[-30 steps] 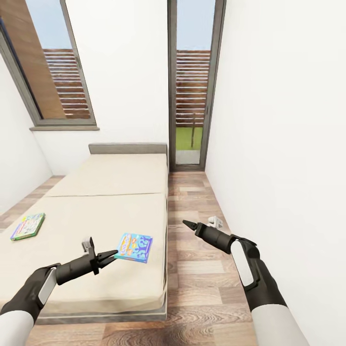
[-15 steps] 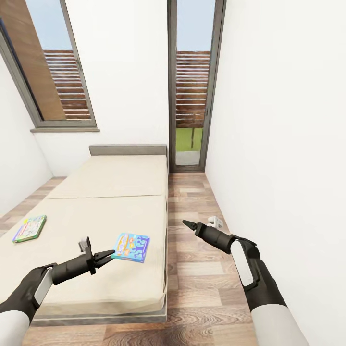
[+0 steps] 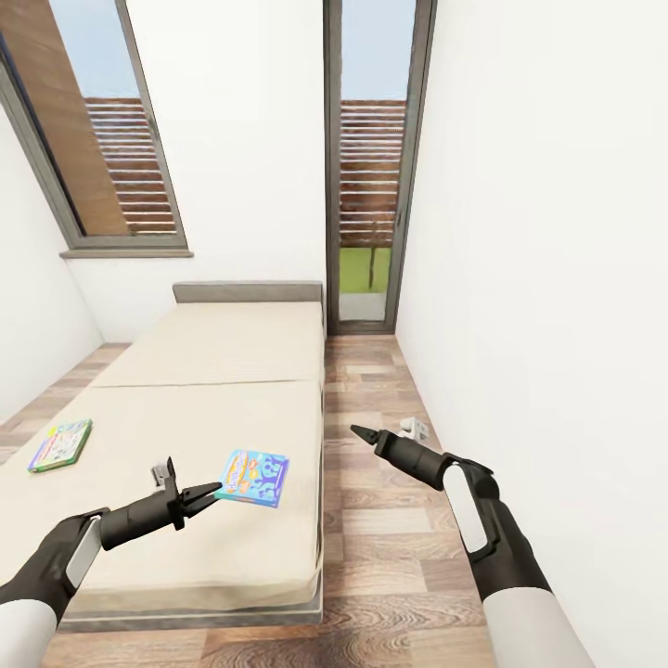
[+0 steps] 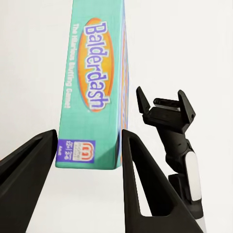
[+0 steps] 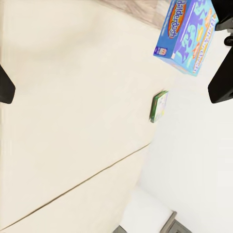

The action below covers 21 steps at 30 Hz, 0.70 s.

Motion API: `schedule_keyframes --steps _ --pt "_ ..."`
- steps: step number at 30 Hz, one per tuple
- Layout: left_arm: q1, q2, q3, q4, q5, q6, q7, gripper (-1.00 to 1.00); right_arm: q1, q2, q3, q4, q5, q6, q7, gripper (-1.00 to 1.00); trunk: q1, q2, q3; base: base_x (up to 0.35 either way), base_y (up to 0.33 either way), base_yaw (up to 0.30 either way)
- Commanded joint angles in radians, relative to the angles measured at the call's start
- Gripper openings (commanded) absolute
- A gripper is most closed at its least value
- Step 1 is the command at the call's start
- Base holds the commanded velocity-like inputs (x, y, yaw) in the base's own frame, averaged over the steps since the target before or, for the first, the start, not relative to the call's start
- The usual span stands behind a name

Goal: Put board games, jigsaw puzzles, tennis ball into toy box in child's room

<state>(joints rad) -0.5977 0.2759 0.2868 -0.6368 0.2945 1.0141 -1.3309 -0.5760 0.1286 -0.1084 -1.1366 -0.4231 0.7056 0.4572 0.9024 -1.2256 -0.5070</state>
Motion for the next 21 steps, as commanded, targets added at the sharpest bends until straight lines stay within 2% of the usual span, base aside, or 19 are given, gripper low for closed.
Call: schedule_keyframes --steps 1,11,13,17,21 --pt "-0.001 0.0 0.0 0.0 0.002 0.008 -0.002 -1.0 -0.001 0.001 -0.004 -0.001 -0.002 0.008 0.002 1.0 -0.004 0.007 0.002 0.0 0.0 0.0" --pt "0.0 0.003 0.001 0.0 0.002 0.008 -0.002 -1.0 -0.001 0.002 -0.004 0.001 0.0 0.008 0.001 1.0 -0.042 0.077 0.034 0.0 0.0 0.001" --pt "-0.001 0.003 0.002 0.0 0.002 0.008 -0.002 -1.0 -0.001 0.002 -0.004 0.001 0.0 0.008 0.001 1.0 -0.042 0.077 0.034 0.0 0.0 0.082" --pt "0.0 0.003 0.001 0.0 0.002 0.008 -0.007 -1.0 -0.001 0.002 -0.003 0.002 0.0 0.008 0.001 1.0 -0.042 0.077 0.034 0.0 0.0 0.222" --pt "-0.001 0.003 0.0 0.0 0.001 0.008 -0.057 -1.0 -0.001 0.002 -0.004 0.003 0.0 0.008 0.001 1.0 -0.042 0.077 0.034 0.0 0.0 0.275"
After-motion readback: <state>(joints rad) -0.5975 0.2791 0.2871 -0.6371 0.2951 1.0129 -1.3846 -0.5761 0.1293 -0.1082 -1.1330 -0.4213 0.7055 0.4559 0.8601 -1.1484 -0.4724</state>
